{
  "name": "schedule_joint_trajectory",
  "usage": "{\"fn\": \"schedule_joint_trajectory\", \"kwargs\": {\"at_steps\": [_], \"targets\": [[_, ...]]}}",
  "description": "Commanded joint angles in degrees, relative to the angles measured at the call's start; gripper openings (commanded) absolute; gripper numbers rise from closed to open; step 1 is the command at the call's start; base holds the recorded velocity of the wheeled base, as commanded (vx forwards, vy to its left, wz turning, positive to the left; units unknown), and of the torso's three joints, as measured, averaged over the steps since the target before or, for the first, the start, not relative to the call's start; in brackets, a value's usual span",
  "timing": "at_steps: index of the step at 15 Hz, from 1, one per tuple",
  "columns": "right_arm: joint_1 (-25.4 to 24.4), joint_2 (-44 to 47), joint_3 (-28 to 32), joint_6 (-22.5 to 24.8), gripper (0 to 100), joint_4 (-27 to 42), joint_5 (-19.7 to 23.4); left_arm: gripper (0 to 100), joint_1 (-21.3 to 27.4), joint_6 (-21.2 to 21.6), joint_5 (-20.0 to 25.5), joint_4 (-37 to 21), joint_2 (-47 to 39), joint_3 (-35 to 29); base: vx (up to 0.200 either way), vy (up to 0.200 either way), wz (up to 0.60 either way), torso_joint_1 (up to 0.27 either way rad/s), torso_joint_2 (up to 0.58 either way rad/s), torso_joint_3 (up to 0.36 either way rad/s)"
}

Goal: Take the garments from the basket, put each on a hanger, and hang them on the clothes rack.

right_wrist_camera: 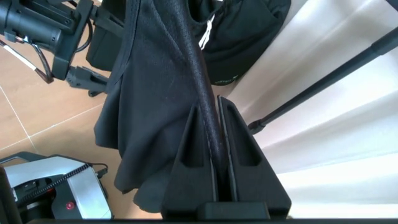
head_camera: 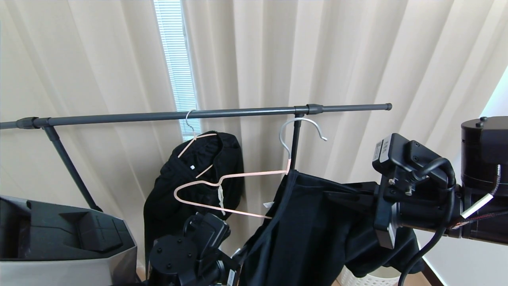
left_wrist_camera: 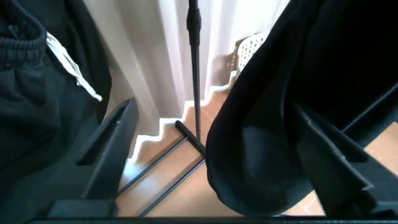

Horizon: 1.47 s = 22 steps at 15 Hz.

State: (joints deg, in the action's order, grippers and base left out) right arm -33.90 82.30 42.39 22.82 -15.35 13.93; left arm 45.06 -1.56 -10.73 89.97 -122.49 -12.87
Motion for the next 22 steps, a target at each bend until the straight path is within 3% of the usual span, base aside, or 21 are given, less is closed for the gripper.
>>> {"fn": "schedule_joint_trajectory", "kwargs": {"at_steps": [1, 5, 10, 18, 22], "targets": [[0.0, -0.1, 0.1, 0.0, 0, 0.0, 0.0, 0, -0.1, 0.0, 0.0, 0.0, -0.2, 0.0, 0.000, 0.000, 0.00, 0.000, 0.00, 0.000], [1.8, -0.1, 0.3, -0.1, 0, 0.0, 0.3, 0, -3.0, 1.6, 0.0, 0.0, 2.3, -0.1, 0.000, 0.000, 0.00, 0.000, 0.00, 0.000], [4.4, 0.1, 0.5, -0.6, 0, -0.2, 0.5, 0, -11.2, 5.2, 0.5, 0.0, 7.7, -1.8, 0.000, 0.000, 0.00, 0.000, 0.00, 0.000], [4.4, -0.1, 0.1, -0.4, 0, -0.1, 0.3, 0, -21.0, 5.3, 0.6, 0.0, 7.8, -7.4, 0.000, 0.000, 0.00, 0.000, 0.00, 0.000], [4.3, -0.1, -0.3, -0.1, 0, 0.3, 0.2, 0, -23.0, 5.2, 0.8, 0.0, 8.7, -9.0, 0.000, 0.000, 0.00, 0.000, 0.00, 0.000]]}}
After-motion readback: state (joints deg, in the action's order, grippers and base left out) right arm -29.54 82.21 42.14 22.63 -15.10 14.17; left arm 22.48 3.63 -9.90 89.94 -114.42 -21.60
